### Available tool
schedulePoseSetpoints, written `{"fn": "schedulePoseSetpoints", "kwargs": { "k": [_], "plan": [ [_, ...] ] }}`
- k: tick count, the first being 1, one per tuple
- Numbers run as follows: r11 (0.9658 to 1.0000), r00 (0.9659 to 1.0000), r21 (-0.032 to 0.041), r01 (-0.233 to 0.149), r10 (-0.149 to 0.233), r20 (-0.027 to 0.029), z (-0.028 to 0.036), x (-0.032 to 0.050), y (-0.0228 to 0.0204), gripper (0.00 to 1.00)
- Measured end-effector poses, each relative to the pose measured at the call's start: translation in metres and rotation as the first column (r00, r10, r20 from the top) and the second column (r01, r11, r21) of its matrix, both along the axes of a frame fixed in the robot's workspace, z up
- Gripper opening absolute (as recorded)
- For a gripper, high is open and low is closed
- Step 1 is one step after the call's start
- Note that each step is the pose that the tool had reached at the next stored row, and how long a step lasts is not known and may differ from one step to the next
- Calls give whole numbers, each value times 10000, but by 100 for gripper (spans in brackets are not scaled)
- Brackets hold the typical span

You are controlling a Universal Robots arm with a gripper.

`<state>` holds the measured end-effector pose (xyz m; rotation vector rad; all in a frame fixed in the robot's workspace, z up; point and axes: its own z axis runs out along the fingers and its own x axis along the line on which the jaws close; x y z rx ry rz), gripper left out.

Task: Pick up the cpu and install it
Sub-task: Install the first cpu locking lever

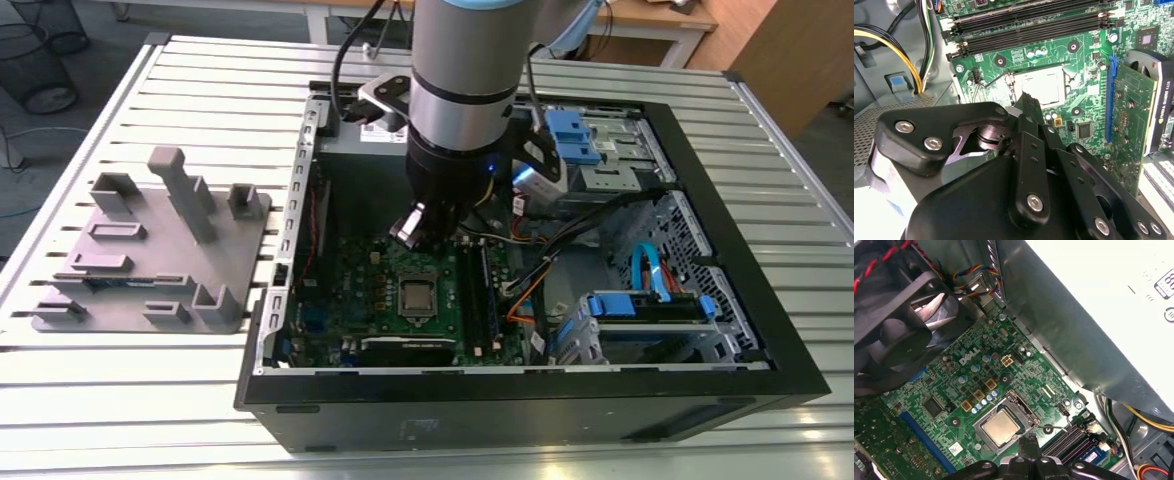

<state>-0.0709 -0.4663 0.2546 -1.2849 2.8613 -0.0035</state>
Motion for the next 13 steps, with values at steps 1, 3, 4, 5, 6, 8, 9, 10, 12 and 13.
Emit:
{"fn": "schedulePoseSetpoints", "kwargs": {
  "k": [1,3,4,5,6,8,9,10,12,13],
  "plan": [
    [10000,10000,-1,0,0,0,10,0,0,11],
    [10000,10000,0,0,0,0,25,0,0,11],
    [10000,10000,0,1,-1,0,33,0,0,11],
    [10000,10000,0,0,0,0,38,0,0,11],
    [10000,10000,3,1,-1,1,39,0,1,11],
    [10000,10000,2,0,0,1,39,0,0,11],
    [10000,10000,0,0,0,0,41,0,0,11],
    [10000,10000,-2,1,-1,-1,42,0,12,11],
    [10000,10000,-1,0,0,0,42,0,31,11],
    [10000,10000,-1,0,0,0,42,0,41,11]
  ]
}}
